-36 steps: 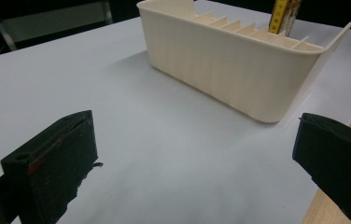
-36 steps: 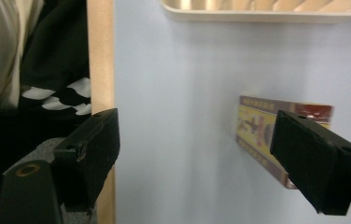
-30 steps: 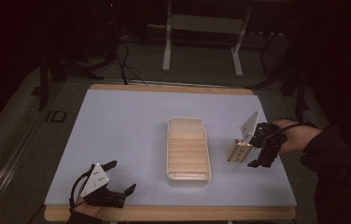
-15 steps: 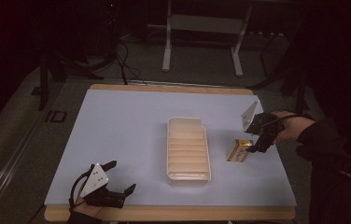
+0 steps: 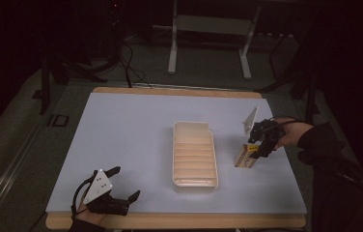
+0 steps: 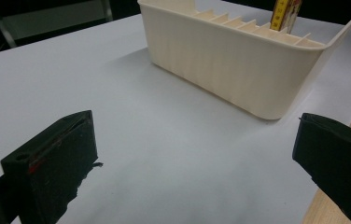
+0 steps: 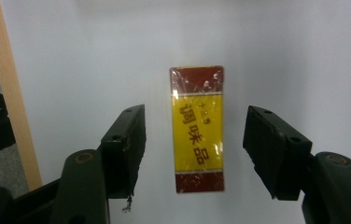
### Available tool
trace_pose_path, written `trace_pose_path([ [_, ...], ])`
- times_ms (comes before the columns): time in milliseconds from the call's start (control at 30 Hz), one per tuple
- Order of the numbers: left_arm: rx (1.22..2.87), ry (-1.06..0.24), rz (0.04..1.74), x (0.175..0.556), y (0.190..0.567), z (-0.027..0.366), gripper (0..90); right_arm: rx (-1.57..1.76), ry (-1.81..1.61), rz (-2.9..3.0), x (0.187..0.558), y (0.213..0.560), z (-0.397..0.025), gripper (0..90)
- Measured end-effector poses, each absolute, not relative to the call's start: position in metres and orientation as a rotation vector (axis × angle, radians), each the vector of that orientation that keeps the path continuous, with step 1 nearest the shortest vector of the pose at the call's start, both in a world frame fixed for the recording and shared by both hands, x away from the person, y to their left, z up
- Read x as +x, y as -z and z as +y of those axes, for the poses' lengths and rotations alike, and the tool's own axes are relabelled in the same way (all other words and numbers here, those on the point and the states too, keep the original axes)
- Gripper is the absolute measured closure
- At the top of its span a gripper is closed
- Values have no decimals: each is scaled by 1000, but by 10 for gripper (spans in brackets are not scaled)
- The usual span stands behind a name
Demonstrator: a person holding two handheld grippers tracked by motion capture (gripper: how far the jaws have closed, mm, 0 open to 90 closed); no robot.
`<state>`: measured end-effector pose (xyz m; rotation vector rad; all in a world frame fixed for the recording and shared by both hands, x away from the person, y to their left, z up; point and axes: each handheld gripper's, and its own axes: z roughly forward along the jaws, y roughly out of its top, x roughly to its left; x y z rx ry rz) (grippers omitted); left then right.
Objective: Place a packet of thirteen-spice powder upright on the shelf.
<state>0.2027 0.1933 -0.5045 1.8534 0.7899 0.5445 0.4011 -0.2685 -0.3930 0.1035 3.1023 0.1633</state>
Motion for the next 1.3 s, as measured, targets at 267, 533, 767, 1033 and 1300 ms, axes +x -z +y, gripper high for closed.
trace_pose_path([
  [267, 1859, -540, 786, 203, 505, 192, 0, 109, -173, 3120, 402, 402, -268, 576],
  [533, 1858, -539, 787, 203, 505, 192, 0, 114, -156, 3117, 402, 404, -264, 674],
  [767, 1858, -537, 786, 203, 505, 192, 0, 95, -156, 3126, 396, 397, -261, 675],
  [1033, 1858, -530, 784, 203, 505, 192, 0, 109, -204, 3114, 387, 380, -257, 676],
  [1300, 1858, -528, 784, 203, 505, 192, 0, 76, -260, 3097, 377, 362, -249, 676],
])
